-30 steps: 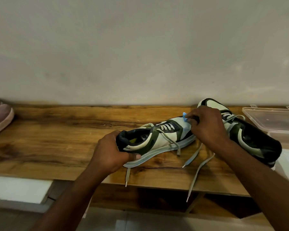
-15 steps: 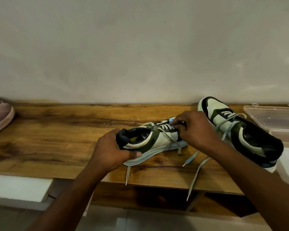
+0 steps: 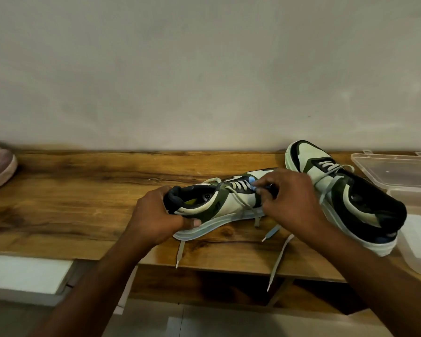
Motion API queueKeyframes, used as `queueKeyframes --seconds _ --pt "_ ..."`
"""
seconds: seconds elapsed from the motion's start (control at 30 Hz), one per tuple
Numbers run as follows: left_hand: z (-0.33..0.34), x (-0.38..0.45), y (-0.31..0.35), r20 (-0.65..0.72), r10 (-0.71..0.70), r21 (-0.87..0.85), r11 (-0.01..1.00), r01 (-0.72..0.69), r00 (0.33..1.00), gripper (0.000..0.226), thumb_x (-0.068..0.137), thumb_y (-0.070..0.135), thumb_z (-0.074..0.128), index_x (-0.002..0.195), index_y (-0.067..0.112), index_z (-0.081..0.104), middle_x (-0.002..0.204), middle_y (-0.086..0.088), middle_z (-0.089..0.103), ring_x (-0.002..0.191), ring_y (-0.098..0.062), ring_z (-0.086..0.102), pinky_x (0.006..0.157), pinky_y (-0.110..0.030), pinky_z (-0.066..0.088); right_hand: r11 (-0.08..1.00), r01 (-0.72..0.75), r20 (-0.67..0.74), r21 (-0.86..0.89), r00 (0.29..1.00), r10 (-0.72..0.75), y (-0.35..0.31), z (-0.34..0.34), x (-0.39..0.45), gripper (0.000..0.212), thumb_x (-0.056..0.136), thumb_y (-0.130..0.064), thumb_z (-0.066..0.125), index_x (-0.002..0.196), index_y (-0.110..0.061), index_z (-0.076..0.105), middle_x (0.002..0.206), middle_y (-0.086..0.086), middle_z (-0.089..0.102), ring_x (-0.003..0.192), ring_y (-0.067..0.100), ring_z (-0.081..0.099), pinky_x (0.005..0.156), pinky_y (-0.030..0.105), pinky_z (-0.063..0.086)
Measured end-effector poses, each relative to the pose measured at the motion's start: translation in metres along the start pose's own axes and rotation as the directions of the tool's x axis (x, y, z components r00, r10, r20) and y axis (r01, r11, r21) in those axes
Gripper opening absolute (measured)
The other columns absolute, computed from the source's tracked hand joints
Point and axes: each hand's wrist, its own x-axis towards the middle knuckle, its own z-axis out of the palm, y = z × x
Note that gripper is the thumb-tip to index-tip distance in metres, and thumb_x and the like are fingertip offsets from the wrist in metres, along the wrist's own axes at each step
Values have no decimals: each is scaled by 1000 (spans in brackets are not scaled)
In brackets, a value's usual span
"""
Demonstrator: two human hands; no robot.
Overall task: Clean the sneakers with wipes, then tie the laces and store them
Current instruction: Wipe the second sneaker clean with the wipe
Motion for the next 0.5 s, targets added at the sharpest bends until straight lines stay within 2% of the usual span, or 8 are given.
queueKeyframes --seconds 0.1,0.2,0.3,0.4,0.5 --pt "0 1 0 6 2 3 1000 -2 1000 78 43 46 98 116 35 72 102 16 77 98 -5 72 91 -41 61 991 -75 -61 -107 996 68 24 -20 13 15 82 -7 75 92 -14 83 88 6 77 74 19 68 75 30 55" --pt "1 1 0 -3 -1 3 1000 1 1000 75 49 38 102 118 34 72 103 15 77 99 -6 72 92 -41 60 974 -113 -101 -195 990 95 31 -28 13 14 81 -3 72 88 -10 81 84 12 75 74 28 67 73 36 54" --pt "2 2 1 -5 -2 11 1000 2 1000 75 51 36 102 120 33 72 104 15 77 99 -6 71 92 -41 60 991 -50 -27 -121 999 47 11 -12 -4 19 82 -3 74 96 -15 81 90 3 74 77 18 67 76 34 58" --pt "1 3 1 6 -5 13 1000 5 1000 74 50 39 100 118 35 73 102 17 77 98 -4 72 91 -41 61 1000 -22 1 -16 1000 22 -3 2 -19 24 81 0 77 100 -14 81 93 1 74 81 13 68 78 32 59" --pt "1 3 2 14 -4 10 1000 4 1000 75 47 40 99 118 35 73 102 16 78 98 -5 72 92 -42 60 999 -33 -10 -14 999 33 9 -4 -12 20 81 -2 77 95 -17 82 89 0 74 77 9 66 73 27 57"
